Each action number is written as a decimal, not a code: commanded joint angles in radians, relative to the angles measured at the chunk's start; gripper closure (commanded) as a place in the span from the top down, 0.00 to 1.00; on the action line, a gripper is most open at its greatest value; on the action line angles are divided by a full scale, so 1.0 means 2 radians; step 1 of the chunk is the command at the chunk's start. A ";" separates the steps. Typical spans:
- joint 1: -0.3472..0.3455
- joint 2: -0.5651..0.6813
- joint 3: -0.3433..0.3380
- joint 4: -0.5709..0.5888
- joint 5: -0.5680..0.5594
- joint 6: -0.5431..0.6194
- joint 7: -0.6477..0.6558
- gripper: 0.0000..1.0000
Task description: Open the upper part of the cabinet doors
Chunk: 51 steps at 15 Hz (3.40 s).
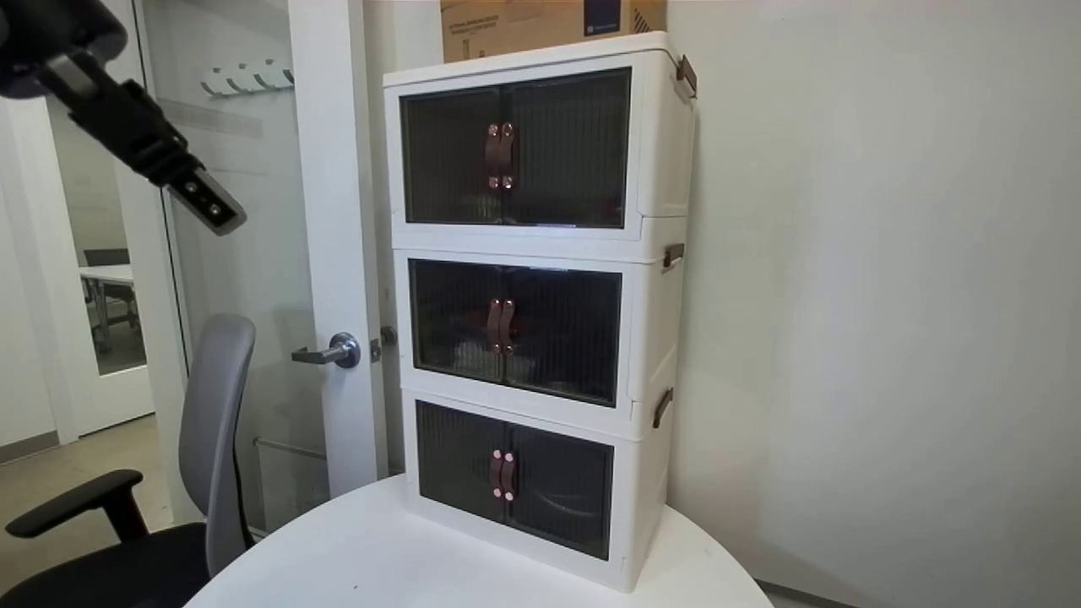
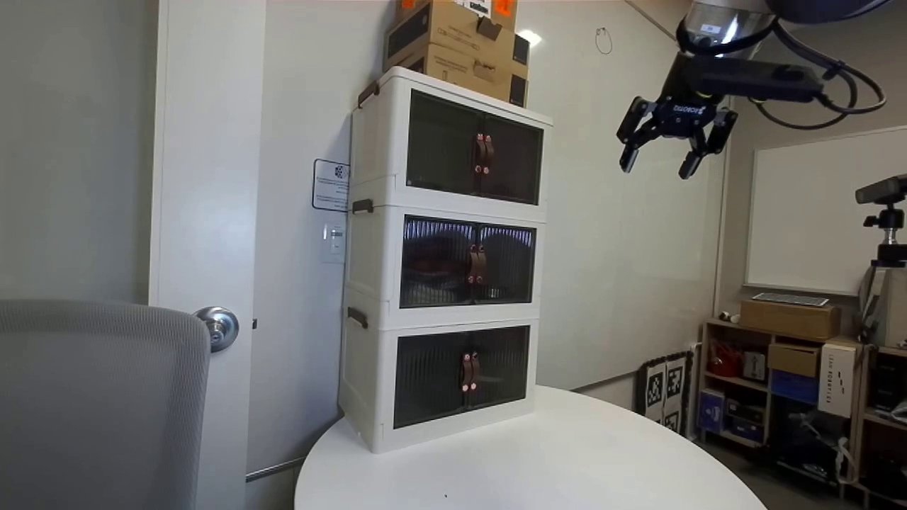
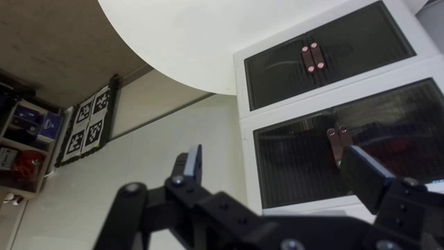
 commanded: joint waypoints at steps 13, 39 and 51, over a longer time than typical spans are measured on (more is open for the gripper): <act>-0.337 0.041 0.300 0.172 -0.311 0.078 0.528 1.00; -0.671 0.068 0.649 0.396 -0.422 -0.103 0.764 1.00; -0.842 -0.035 0.682 0.537 -0.149 -0.018 0.609 1.00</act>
